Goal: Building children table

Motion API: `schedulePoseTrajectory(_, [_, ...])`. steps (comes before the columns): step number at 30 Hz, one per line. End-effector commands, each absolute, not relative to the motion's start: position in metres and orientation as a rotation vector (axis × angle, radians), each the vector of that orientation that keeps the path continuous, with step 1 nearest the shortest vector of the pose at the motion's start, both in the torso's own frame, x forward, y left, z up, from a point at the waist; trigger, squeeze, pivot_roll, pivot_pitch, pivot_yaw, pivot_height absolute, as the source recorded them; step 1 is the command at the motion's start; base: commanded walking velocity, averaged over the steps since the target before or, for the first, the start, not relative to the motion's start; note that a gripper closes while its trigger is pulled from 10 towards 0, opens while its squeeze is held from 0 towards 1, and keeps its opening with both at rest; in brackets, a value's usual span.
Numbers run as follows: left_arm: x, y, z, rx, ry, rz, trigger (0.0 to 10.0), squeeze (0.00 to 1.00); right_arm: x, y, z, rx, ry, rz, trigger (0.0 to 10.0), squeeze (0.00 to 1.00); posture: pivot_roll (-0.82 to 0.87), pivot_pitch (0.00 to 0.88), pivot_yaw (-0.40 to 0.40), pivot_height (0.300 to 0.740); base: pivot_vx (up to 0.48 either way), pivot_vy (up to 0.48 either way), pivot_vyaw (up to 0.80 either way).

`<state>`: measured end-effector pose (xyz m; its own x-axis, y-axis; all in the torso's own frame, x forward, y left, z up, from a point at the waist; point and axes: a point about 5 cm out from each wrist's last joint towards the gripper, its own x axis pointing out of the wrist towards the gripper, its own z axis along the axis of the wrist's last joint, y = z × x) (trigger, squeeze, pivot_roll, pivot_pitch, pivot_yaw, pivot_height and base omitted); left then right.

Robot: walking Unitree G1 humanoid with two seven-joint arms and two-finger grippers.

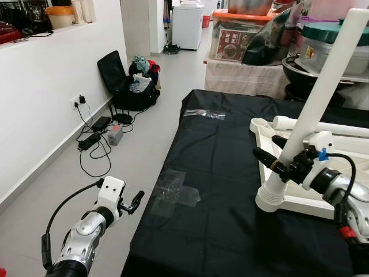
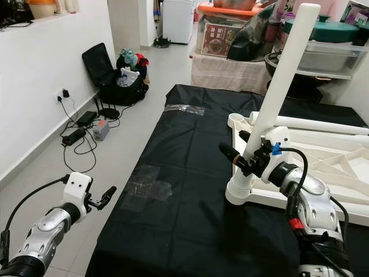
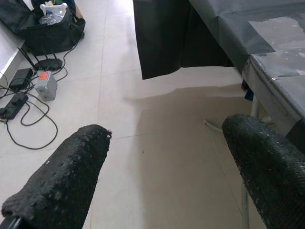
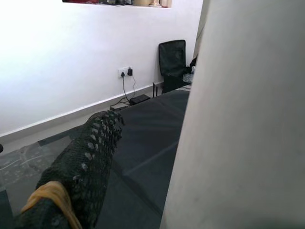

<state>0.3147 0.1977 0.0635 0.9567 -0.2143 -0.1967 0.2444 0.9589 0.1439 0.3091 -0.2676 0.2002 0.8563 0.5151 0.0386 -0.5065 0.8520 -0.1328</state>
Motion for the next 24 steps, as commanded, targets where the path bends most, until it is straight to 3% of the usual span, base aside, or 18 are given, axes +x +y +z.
schedulePoseTrajectory(1, [0.3144, 0.1985, 0.0615, 0.184, 0.190, -0.238, 10.0, 0.00, 0.3083, -0.2690, 0.2008, -0.117, -0.086, 0.542, 0.0, 0.00, 0.03, 0.000, -0.046, 0.740, 0.000, 0.000, 0.00])
schedulePoseTrajectory(11, [0.3154, 0.1972, 0.0617, 0.185, 0.190, -0.244, 10.0, 0.00, 0.3103, -0.2705, 0.2011, -0.145, -0.085, 0.532, 0.0, 0.00, 0.02, 0.000, -0.039, 0.740, 0.000, 0.000, 0.00])
schedulePoseTrajectory(12, [0.3154, 0.1971, 0.0617, 0.185, 0.189, -0.245, 10.0, 0.00, 0.3113, -0.2713, 0.2009, -0.146, -0.077, 0.524, 10.0, 0.00, 0.02, 0.000, -0.038, 0.740, 0.000, 0.000, 0.00])
schedulePoseTrajectory(15, [0.3154, 0.1970, 0.0616, 0.185, 0.189, -0.246, 10.0, 0.00, 0.3117, -0.2724, 0.2013, -0.148, -0.080, 0.518, 10.0, 0.00, 0.02, 0.000, -0.038, 0.740, 0.000, 0.000, 0.00])
schedulePoseTrajectory(16, [0.3154, 0.1969, 0.0615, 0.185, 0.189, -0.246, 10.0, 0.00, 0.3104, -0.2721, 0.2029, -0.142, -0.104, 0.532, 4.4, 0.00, 0.02, 0.000, -0.038, 0.740, 0.000, 0.000, 0.00])
schedulePoseTrajectory(17, [0.3155, 0.1969, 0.0617, 0.185, 0.189, -0.247, 10.0, 0.00, 0.3093, -0.2722, 0.2039, -0.137, -0.116, 0.537, 0.0, 0.00, 0.02, 0.000, -0.034, 0.740, 0.000, 0.000, 0.00])
schedulePoseTrajectory(19, [0.3158, 0.1970, 0.0619, 0.186, 0.189, -0.248, 10.0, 0.00, 0.3095, -0.2735, 0.2035, -0.135, -0.110, 0.521, 0.0, 0.00, 0.02, 0.000, -0.033, 0.740, 0.000, 0.000, 0.00])
schedulePoseTrajectory(20, [0.3159, 0.1971, 0.0620, 0.186, 0.189, -0.248, 10.0, 0.00, 0.3105, -0.2747, 0.2026, -0.141, -0.096, 0.500, 4.3, 0.00, 0.02, 0.000, -0.033, 0.740, 0.000, 0.000, 0.00])
schedulePoseTrajectory(21, [0.3160, 0.1972, 0.0621, 0.186, 0.188, -0.249, 10.0, 0.00, 0.3112, -0.2755, 0.2021, -0.148, -0.088, 0.487, 10.0, 0.00, 0.02, 0.000, -0.032, 0.740, 0.000, 0.000, 0.00])
schedulePoseTrajectory(22, [0.3160, 0.1972, 0.0621, 0.186, 0.188, -0.249, 10.0, 0.00, 0.3112, -0.2755, 0.2021, -0.148, -0.088, 0.487, 10.0, 0.00, 0.02, 0.000, -0.032, 0.740, 0.000, 0.000, 0.00])
schedulePoseTrajectory(23, [0.3162, 0.1972, 0.0623, 0.186, 0.188, -0.250, 10.0, 0.00, 0.3097, -0.2757, 0.2041, -0.134, -0.114, 0.492, 0.0, 0.00, 0.02, 0.000, -0.030, 0.740, 0.000, 0.000, 0.00])
schedulePoseTrajectory(24, [0.3162, 0.1972, 0.0623, 0.186, 0.188, -0.250, 10.0, 0.00, 0.3097, -0.2757, 0.2041, -0.134, -0.114, 0.492, 0.0, 0.00, 0.02, 0.000, -0.030, 0.740, 0.000, 0.000, 0.00])
